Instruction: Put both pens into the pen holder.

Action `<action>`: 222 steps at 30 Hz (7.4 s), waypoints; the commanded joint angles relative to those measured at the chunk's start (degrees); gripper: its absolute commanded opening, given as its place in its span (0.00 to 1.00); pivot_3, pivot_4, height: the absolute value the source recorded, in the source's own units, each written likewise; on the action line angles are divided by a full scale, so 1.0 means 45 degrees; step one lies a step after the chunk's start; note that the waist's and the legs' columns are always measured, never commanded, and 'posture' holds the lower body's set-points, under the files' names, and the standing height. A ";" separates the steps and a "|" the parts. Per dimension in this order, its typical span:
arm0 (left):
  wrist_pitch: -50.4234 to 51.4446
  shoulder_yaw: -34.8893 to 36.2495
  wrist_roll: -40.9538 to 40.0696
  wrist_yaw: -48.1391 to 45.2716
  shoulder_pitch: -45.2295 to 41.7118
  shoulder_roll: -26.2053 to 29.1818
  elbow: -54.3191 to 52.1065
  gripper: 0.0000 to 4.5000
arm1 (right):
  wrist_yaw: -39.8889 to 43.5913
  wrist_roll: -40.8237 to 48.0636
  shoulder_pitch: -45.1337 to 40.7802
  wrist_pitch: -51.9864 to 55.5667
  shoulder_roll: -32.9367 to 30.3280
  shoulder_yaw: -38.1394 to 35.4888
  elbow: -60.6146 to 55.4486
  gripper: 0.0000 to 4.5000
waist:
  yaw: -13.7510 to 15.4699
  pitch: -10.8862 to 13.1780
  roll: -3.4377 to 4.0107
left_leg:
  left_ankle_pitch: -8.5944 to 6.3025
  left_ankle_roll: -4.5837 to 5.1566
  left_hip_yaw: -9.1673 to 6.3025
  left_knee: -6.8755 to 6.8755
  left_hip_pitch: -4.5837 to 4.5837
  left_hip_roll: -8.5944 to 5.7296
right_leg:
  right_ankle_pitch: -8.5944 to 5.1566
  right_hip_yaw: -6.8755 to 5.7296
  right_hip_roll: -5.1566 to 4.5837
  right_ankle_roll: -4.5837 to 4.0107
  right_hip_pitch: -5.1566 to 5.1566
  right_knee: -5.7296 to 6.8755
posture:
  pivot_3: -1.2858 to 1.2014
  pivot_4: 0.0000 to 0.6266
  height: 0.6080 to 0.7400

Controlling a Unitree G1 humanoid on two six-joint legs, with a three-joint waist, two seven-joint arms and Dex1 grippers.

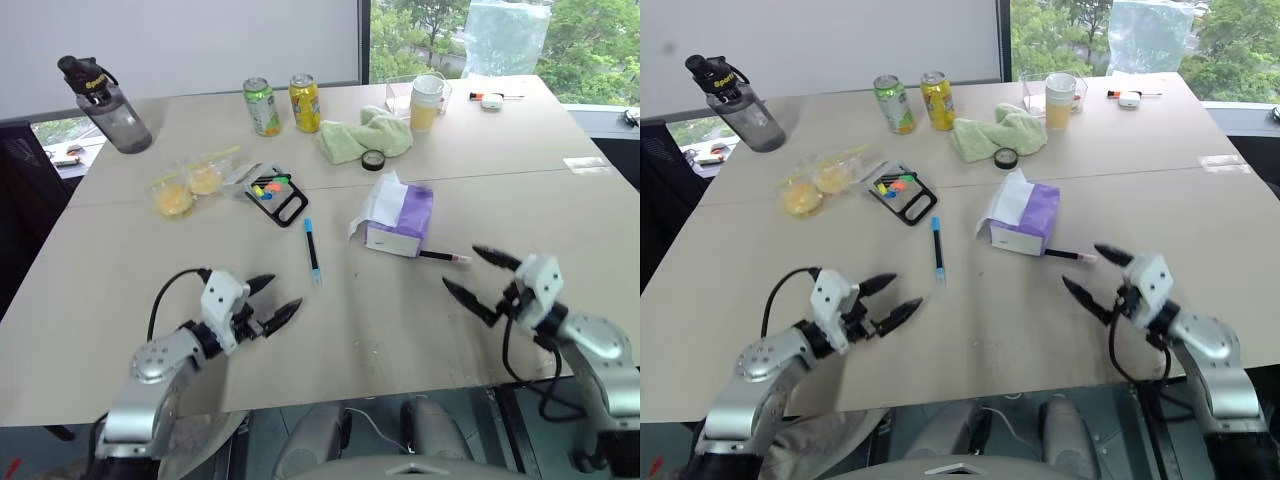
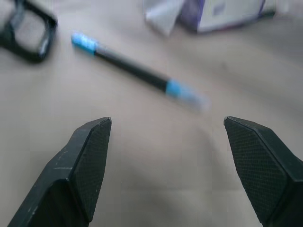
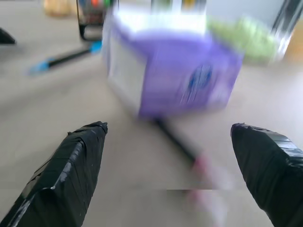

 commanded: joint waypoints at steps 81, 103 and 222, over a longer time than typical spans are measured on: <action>0.4227 -0.0614 0.0875 0.4156 -0.1363 -0.0767 -0.2500 0.87 | 0.1838 0.4139 0.1195 0.3752 -0.1029 -0.1073 -0.2046 0.99 | -0.0200 0.0032 -0.0016 | -0.0004 0.0009 -0.0015 -0.0006 -0.0039 0.0004 | 0.0004 -0.0018 -0.0005 0.0002 -0.0011 -0.0045 | 0.52 0.24 1.00; 0.3892 0.0703 -0.2381 -0.2455 -0.0870 0.3213 -0.4108 0.87 | 0.1280 0.0058 -0.1313 0.3773 -0.1832 0.0699 0.0964 0.99 | -0.0091 0.0034 -0.0024 | -0.0005 0.0009 -0.0005 -0.0001 -0.0044 0.0001 | 0.0004 -0.0013 -0.0009 0.0001 -0.0018 -0.0050 | 0.52 0.24 1.00; -0.4984 -0.3336 1.2751 0.8143 -0.5572 0.0003 0.1656 0.00 | 0.2918 0.5354 0.1028 0.3855 -0.1123 -0.2598 -0.2790 0.74 | 0.0048 0.0049 -0.0080 | -0.0006 0.0013 -0.0018 0.0014 -0.0055 -0.0013 | 0.0011 -0.0030 -0.0018 0.0013 -0.0017 -0.0044 | 0.52 0.24 1.00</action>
